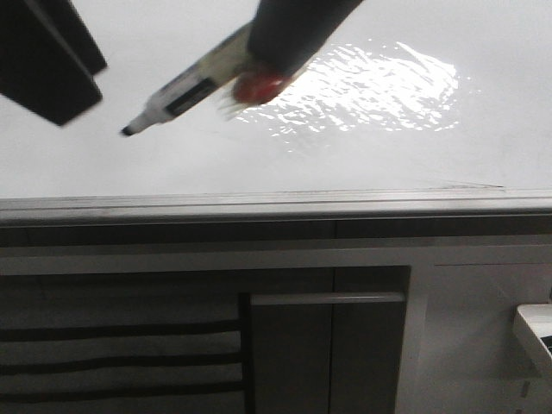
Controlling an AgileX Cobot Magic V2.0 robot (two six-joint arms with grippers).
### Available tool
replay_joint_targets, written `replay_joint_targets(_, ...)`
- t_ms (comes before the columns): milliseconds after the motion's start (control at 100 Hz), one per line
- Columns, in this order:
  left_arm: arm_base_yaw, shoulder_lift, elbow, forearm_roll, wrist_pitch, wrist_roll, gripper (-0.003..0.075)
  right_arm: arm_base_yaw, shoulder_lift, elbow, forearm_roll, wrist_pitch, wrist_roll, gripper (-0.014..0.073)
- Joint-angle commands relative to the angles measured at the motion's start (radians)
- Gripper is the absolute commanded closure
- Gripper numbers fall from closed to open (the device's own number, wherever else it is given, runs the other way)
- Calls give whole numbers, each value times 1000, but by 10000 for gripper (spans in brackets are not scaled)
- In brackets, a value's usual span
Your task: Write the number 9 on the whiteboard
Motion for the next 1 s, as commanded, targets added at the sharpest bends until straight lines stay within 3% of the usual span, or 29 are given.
replay_joint_targets(0, 33, -87, -26, 23, -65, -110, 388, -6, -80, -42, -138, -21, 190, 638)
replay_joint_targets(80, 79, -173, 16, 23, -94, -145, 388, -49, -130, -10, -229, -27, 373, 638)
replay_joint_targets(190, 153, -296, 113, 21, -171, -200, 388, -159, -218, 89, -191, -129, 489, 638)
replay_joint_targets(360, 223, -439, 232, 19, -305, -271, 388, -279, -319, 272, 7, -317, 490, 638)
replay_joint_targets(500, 232, -466, 272, 19, -364, -271, 388, -278, -334, 317, 22, -426, 492, 638)
replay_joint_targets(990, 232, -466, 272, 17, -364, -271, 389, -278, -128, 276, 69, -550, 502, 638)
